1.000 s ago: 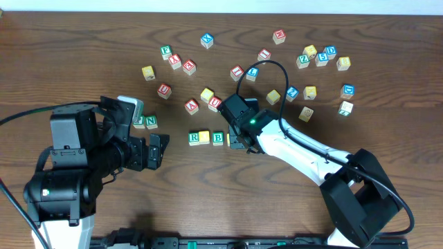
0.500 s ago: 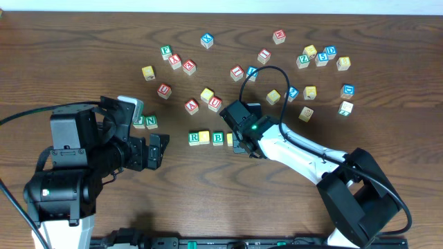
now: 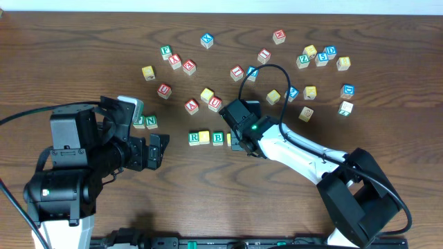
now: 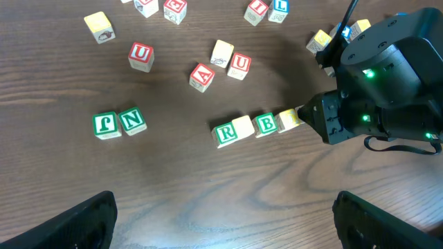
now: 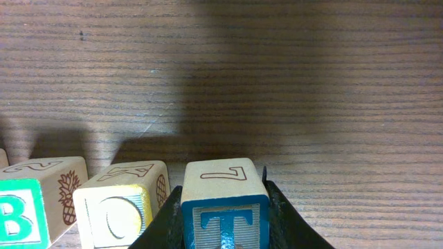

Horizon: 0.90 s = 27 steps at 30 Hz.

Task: Spell out ROBOT
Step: 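Lower the T block beside the O block and open the right gripper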

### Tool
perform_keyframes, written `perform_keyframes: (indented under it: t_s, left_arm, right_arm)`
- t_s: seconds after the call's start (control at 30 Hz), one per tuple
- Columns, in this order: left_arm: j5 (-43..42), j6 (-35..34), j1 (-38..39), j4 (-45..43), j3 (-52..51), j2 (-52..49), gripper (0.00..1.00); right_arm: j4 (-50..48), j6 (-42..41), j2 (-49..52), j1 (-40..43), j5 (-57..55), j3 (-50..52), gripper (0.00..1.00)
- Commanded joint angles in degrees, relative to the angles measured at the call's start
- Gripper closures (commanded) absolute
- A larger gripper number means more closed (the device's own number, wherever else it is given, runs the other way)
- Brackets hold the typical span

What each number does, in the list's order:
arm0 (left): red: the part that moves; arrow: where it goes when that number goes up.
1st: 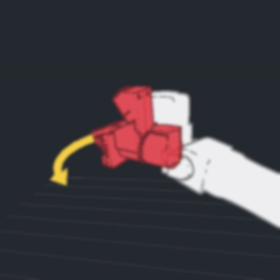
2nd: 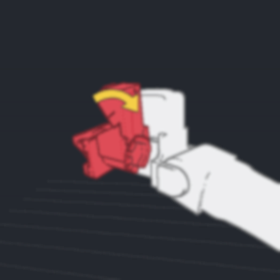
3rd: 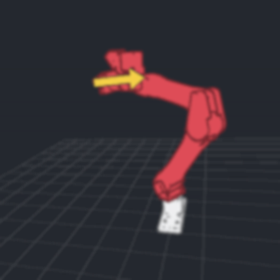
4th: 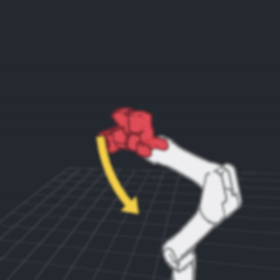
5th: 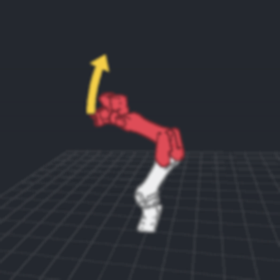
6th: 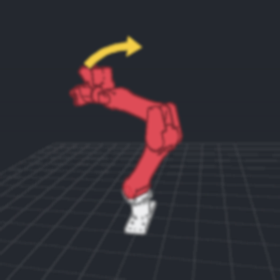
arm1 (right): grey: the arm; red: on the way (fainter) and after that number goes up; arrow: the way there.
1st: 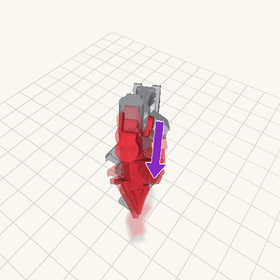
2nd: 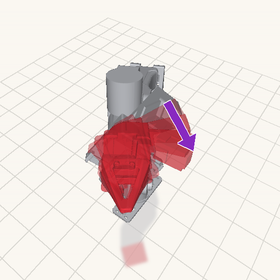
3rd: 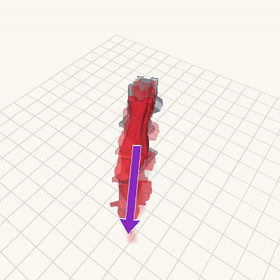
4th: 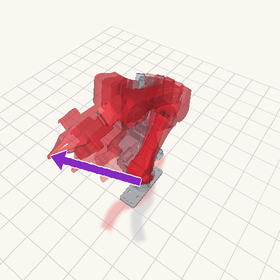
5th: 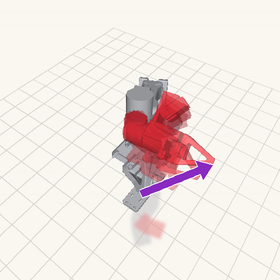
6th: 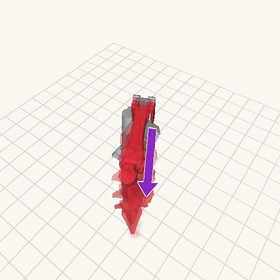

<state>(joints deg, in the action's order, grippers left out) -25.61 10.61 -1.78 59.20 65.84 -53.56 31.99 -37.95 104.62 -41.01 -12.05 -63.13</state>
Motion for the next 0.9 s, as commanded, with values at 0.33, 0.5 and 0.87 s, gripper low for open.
perform_keyframes:
  t_s: [0.33, 0.5, 0.87]
  left_arm:
    - [-0.7, 1.0, -0.2, 0.1, 0.4, 0.1, 0.02]
    - [-0.7, 1.0, -0.2, 0.1, 0.4, 0.1, 0.02]
    - [-0.7, 1.0, -0.2, 0.1, 0.4, 0.1, 0.02]
  right_arm:
    - [-0.4, -0.8, 1.8, -0.3, -0.9, 0.4, 0.93]
    - [-0.8, -0.8, 1.9, -0.3, -0.9, 0.4, 0.92]
    - [-1.0, -0.8, 1.9, -0.3, -0.9, 0.4, 0.62]
